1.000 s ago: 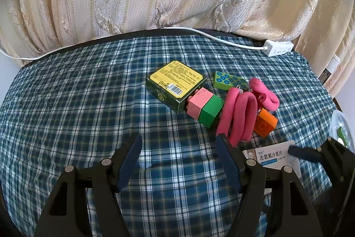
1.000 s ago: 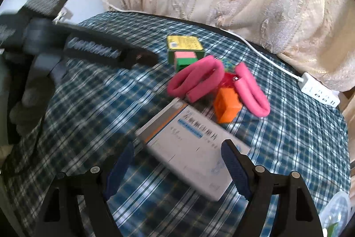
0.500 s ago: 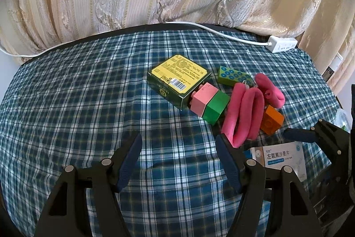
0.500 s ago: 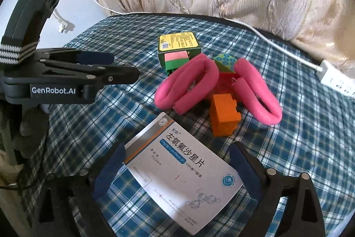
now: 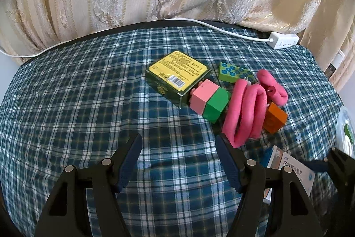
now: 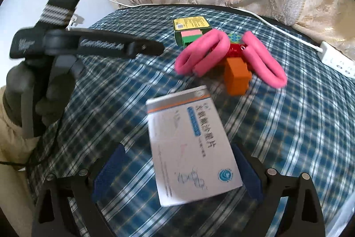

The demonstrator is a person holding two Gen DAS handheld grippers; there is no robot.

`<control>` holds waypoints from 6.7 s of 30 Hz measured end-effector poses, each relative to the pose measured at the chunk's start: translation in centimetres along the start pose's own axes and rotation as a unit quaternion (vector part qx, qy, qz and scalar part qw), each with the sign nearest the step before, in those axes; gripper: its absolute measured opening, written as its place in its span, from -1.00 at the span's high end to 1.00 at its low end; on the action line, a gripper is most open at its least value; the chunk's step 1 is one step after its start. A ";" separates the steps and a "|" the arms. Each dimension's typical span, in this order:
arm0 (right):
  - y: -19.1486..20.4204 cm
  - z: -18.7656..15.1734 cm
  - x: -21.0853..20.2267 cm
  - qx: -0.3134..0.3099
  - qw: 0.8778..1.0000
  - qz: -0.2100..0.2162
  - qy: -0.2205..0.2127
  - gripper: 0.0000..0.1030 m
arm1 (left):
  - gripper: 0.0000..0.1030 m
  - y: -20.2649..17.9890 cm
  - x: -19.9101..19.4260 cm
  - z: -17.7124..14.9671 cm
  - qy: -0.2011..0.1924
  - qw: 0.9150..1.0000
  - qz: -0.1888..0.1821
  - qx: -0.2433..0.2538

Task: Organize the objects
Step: 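Grasp the white medicine box with the right gripper, then grasp the pink foam loop with the left gripper while the right lifts the box, then lower the medicine box into the clear bowl and open the right gripper, then carry the pink foam loop over the bowl with the left gripper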

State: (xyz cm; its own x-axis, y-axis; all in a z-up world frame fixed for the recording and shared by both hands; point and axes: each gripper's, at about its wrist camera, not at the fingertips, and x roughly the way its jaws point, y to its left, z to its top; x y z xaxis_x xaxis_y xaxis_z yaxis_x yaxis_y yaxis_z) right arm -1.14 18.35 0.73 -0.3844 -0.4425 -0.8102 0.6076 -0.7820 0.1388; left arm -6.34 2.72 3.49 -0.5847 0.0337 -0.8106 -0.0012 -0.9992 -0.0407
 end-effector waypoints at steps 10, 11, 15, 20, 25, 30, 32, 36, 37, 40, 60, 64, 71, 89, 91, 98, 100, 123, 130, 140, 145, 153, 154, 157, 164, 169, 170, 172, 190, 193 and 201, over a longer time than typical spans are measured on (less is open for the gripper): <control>1.8 0.3 0.5 0.009 0.995 -0.100 -0.018 -0.51 | -0.36 -3.0 0.4 0.6 0.003 0.999 -0.003 0.035; 1.8 0.3 0.4 0.010 0.994 -0.104 -0.021 -0.48 | -0.36 -3.3 0.5 0.7 0.004 0.999 -0.005 0.036; 1.2 0.0 -0.1 0.029 0.993 -0.108 -0.029 -0.36 | -0.36 -4.0 0.9 1.0 0.009 0.999 -0.011 0.039; 0.2 -0.8 -0.6 0.061 0.989 -0.129 -0.036 -0.35 | -0.38 -5.1 1.2 1.1 0.014 0.998 -0.025 0.047; -0.8 -1.5 -1.1 0.096 0.984 -0.148 -0.041 -0.35 | -0.51 -6.2 1.5 1.2 0.009 0.998 -0.030 0.054; -0.7 -1.6 -1.1 0.096 0.983 -0.153 -0.037 -0.35 | -0.51 -6.9 2.1 1.3 0.004 0.998 -0.019 0.063; -0.7 -1.6 -1.1 0.097 0.983 -0.153 -0.037 -0.35 | -0.51 -6.8 2.5 1.4 0.003 0.998 -0.015 0.063; -0.6 -1.7 -1.2 0.098 0.983 -0.151 -0.037 -0.36 | -0.50 -6.4 3.2 1.5 0.004 0.998 -0.016 0.058; -0.6 -1.6 -1.2 0.097 0.983 -0.150 -0.037 -0.37 | -0.49 -6.3 3.3 1.5 0.004 0.998 -0.019 0.057; -0.6 -1.7 -1.2 0.097 0.983 -0.149 -0.037 -0.39 | -0.40 -6.3 3.5 1.4 0.002 0.998 -0.023 0.060; -1.1 -1.9 -1.6 0.110 0.983 -0.141 -0.045 -0.34 | -0.03 -5.5 0.2 -0.5 -0.013 0.998 -0.033 0.051; -1.1 -2.0 -1.7 0.109 0.983 -0.141 -0.045 -0.33 | -0.03 -5.6 -0.6 -1.5 -0.012 0.998 -0.031 0.057; -1.9 -2.7 -2.9 0.138 0.977 -0.147 -0.067 -0.32 | -0.03 -5.5 -1.8 -2.2 -0.015 0.998 -0.031 0.056; -5.1 -7.6 -12.2 0.225 0.937 -0.217 -0.155 -0.32 | -0.03 -11.7 -4.3 -2.8 -0.032 0.991 -0.063 0.111; -5.8 -8.6 -13.4 0.237 0.930 -0.229 -0.162 -0.32 | -0.03 -12.4 -4.4 -2.8 -0.031 0.990 -0.066 0.117; -8.7 -13.1 -17.3 0.298 0.896 -0.283 -0.166 -0.32 | -0.03 -15.8 -4.9 -3.2 -0.033 0.986 -0.081 0.145; -9.5 -14.2 -17.9 0.317 0.885 -0.299 -0.164 -0.32 | -0.03 -16.8 -5.0 -3.3 -0.032 0.984 -0.086 0.152; -14.9 -18.3 -19.1 0.391 0.822 -0.390 -0.141 -0.31 | -0.03 -24.7 -5.2 -4.0 -0.020 0.971 -0.114 0.210; -15.3 -19.3 -19.9 0.416 0.830 -0.328 -0.175 -0.31 | -0.03 -26.8 -5.1 -3.9 -0.020 0.965 -0.126 0.227; -14.8 -20.3 -20.9 0.423 0.826 -0.306 -0.213 -0.42 | -0.05 -26.5 -3.7 -4.1 0.002 0.968 -0.124 0.219; -14.6 -20.3 -20.4 0.422 0.836 -0.280 -0.213 -0.42 | -0.05 -26.0 -2.3 -5.3 0.032 0.969 -0.120 0.214; -14.0 -19.8 -20.0 0.412 0.828 -0.328 -0.193 -0.42 | -0.09 -25.9 -2.0 -5.9 0.037 0.968 -0.119 0.218; -14.1 -19.8 -20.0 0.414 0.827 -0.327 -0.194 -0.42 | -0.09 -25.9 -2.0 -5.9 0.038 0.968 -0.120 0.219; -13.9 -19.8 -20.1 0.412 0.827 -0.330 -0.194 -0.42 | -0.14 -25.9 -1.9 -6.1 0.042 0.967 -0.122 0.221; -13.9 -19.9 -20.3 0.415 0.825 -0.325 -0.201 -0.42 | -0.17 -26.1 -1.0 -6.5 0.048 0.965 -0.120 0.228; -13.8 -20.2 -20.5 0.416 0.824 -0.323 -0.208 -0.42 | -0.13 -26.0 -0.8 -6.6 0.042 0.965 -0.121 0.228; -13.8 -20.2 -20.5 0.416 0.824 -0.322 -0.209 -0.42 | -0.03 -26.0 -0.9 -6.6 0.041 0.965 -0.122 0.228; -13.8 -20.3 -20.5 0.416 0.824 -0.322 -0.211 -0.42 | -0.03 -26.0 -1.0 -6.6 0.038 0.965 -0.123 0.227; -13.8 -20.6 -20.7 0.415 0.821 -0.322 -0.224 -0.42 | -0.02 -31.2 -4.3 -3.0 -0.028 0.954 -0.156 0.255; -13.8 -20.6 -20.6 0.412 0.822 -0.323 -0.223 -0.42 | -0.02 -33.0 -4.4 -2.4 -0.039 0.947 -0.166 0.271; -13.9 -20.3 -20.2 0.403 0.827 -0.325 -0.220 -0.42 | -0.03 -36.7 -2.0 -0.8 -0.023 0.940 -0.189 0.282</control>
State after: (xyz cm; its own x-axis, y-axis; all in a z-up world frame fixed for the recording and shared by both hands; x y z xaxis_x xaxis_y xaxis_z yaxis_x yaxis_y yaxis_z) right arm 12.29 47.10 3.55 -0.7710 0.2083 -0.6019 -0.4194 -0.8772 0.2337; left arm -4.50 39.31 6.13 -0.4899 0.4013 -0.7739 -0.6383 -0.7698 0.0048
